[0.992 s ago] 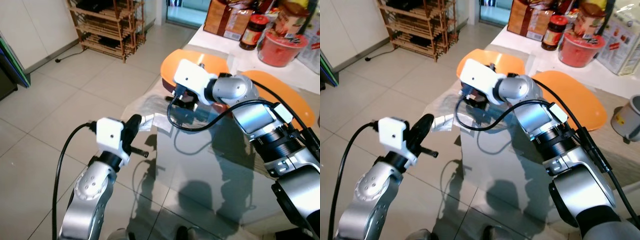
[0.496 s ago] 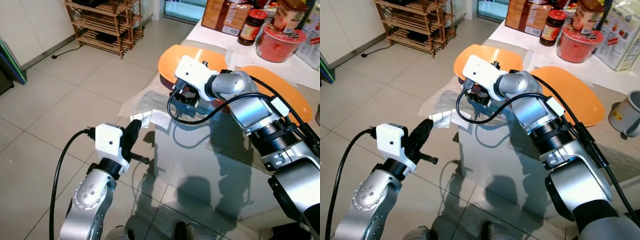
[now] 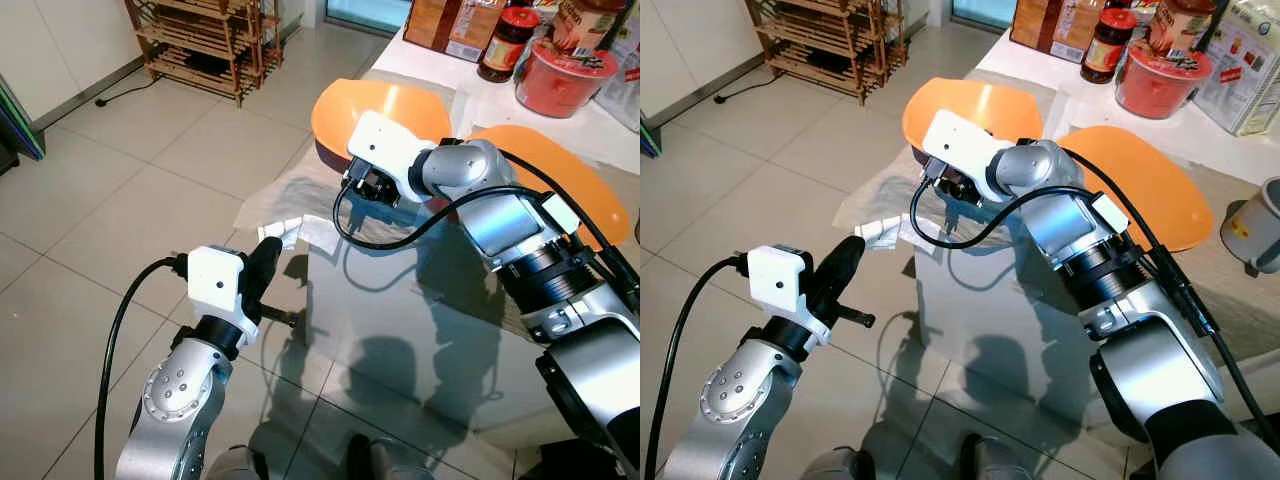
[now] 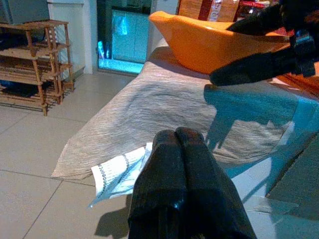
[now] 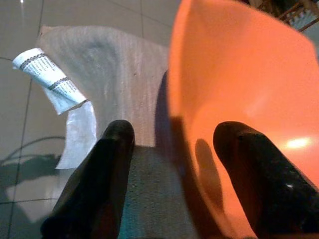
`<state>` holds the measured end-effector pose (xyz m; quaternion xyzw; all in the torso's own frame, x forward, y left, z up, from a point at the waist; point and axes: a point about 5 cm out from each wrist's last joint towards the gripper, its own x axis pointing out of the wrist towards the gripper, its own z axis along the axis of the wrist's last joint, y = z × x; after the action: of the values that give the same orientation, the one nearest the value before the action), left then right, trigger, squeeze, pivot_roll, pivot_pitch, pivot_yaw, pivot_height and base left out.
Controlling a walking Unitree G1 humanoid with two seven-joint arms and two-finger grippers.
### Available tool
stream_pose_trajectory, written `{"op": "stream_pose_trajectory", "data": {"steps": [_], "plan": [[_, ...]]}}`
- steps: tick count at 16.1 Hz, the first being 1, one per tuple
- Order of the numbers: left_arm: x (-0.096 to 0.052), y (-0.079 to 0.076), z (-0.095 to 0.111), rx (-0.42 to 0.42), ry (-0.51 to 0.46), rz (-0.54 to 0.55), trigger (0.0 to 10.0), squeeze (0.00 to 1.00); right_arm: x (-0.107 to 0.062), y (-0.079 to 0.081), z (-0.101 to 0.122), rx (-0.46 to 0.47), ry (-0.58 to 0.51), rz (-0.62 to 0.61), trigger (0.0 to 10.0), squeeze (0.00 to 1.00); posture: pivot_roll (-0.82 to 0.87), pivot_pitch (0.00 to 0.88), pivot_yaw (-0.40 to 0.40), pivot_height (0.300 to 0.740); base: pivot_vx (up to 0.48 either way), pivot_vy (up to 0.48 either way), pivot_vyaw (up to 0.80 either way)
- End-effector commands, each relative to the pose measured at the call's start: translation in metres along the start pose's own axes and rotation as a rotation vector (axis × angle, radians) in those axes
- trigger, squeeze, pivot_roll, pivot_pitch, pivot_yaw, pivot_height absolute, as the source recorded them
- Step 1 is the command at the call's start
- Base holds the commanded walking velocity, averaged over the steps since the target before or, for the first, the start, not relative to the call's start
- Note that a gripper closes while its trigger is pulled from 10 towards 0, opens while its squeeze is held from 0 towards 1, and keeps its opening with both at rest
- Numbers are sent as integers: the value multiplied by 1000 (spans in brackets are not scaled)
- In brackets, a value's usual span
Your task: Setting the table
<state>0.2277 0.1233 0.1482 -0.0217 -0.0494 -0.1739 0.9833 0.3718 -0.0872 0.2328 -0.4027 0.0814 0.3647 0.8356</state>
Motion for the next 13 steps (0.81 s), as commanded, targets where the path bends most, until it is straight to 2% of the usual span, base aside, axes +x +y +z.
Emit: {"op": "stream_pose_trajectory", "data": {"steps": [1, 13], "plan": [[-1, -3, 4, -2, -12, -6, 10000, 0, 1, 5, -1, 2, 5, 22, 0, 0, -25, 186, -33, 740, 0, 0, 0], [3, -1, 10, 8, -31, -1, 10000, 0, 1, 7, 7, 2, -36, 8, 0, 0, -23, 175, -31, 740, 0, 0, 0]]}}
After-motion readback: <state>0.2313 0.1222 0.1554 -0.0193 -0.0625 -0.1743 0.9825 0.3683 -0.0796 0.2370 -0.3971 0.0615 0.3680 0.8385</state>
